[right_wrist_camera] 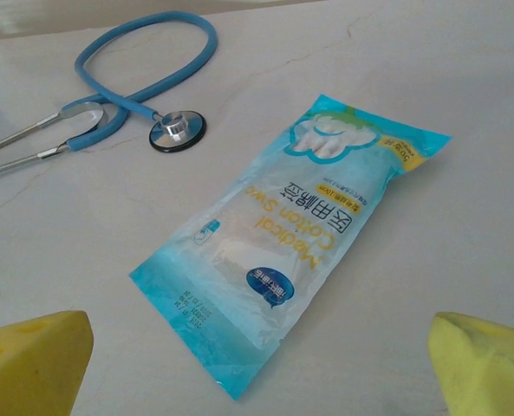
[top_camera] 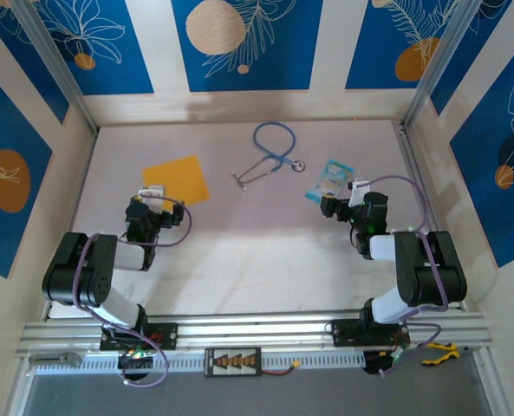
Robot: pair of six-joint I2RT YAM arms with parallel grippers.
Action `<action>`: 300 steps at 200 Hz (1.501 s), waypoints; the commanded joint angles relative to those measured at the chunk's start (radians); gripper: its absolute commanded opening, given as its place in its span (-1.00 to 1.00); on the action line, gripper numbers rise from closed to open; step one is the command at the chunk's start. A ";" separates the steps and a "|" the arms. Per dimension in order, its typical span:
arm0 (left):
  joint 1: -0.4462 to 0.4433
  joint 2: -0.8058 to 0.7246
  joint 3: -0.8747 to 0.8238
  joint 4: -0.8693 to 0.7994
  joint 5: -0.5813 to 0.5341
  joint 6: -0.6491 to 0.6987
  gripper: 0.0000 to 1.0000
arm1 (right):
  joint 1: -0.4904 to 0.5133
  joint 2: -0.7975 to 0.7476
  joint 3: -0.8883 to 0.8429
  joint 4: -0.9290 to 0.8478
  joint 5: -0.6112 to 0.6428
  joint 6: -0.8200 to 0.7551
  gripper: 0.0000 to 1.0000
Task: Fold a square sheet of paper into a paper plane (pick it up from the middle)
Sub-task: Move the square sheet of paper to the bottom-center of the table.
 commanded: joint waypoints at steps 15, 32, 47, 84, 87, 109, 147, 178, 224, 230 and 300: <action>-0.003 -0.115 0.027 -0.122 -0.073 -0.015 1.00 | 0.000 -0.066 0.090 -0.150 -0.034 -0.020 0.98; -0.003 -0.189 0.076 -0.265 -0.196 -0.053 1.00 | -0.016 -0.108 0.186 -0.361 -0.065 0.020 0.98; -0.002 -0.250 0.107 -0.355 -0.307 -0.109 1.00 | -0.017 -0.149 0.222 -0.448 -0.095 0.048 0.98; 0.001 -0.349 0.199 -0.561 -0.274 -0.244 1.00 | -0.019 -0.247 0.288 -0.584 -0.098 0.266 0.98; 0.001 -0.353 0.206 -0.584 -0.251 -0.253 1.00 | -0.023 -0.253 0.296 -0.603 -0.100 0.302 0.98; 0.001 -0.362 0.331 -0.789 -0.086 -0.306 1.00 | -0.054 -0.255 0.336 -0.684 -0.233 0.437 0.98; 0.008 -0.215 0.571 -1.047 0.119 -0.390 1.00 | -0.024 -0.198 0.399 -0.732 -0.507 0.490 1.00; 0.007 -0.013 0.781 -1.202 0.274 -0.427 1.00 | 0.069 -0.179 0.465 -0.860 -0.416 0.443 1.00; 0.004 0.236 1.004 -1.326 0.324 -0.506 0.86 | 0.173 -0.158 0.502 -0.898 -0.355 0.474 1.00; 0.004 0.261 1.024 -1.337 0.306 -0.523 0.84 | 0.190 -0.155 0.507 -0.905 -0.337 0.479 1.00; 0.005 0.475 1.168 -1.446 0.299 -0.565 0.54 | 0.304 -0.111 0.521 -0.918 -0.285 0.562 1.00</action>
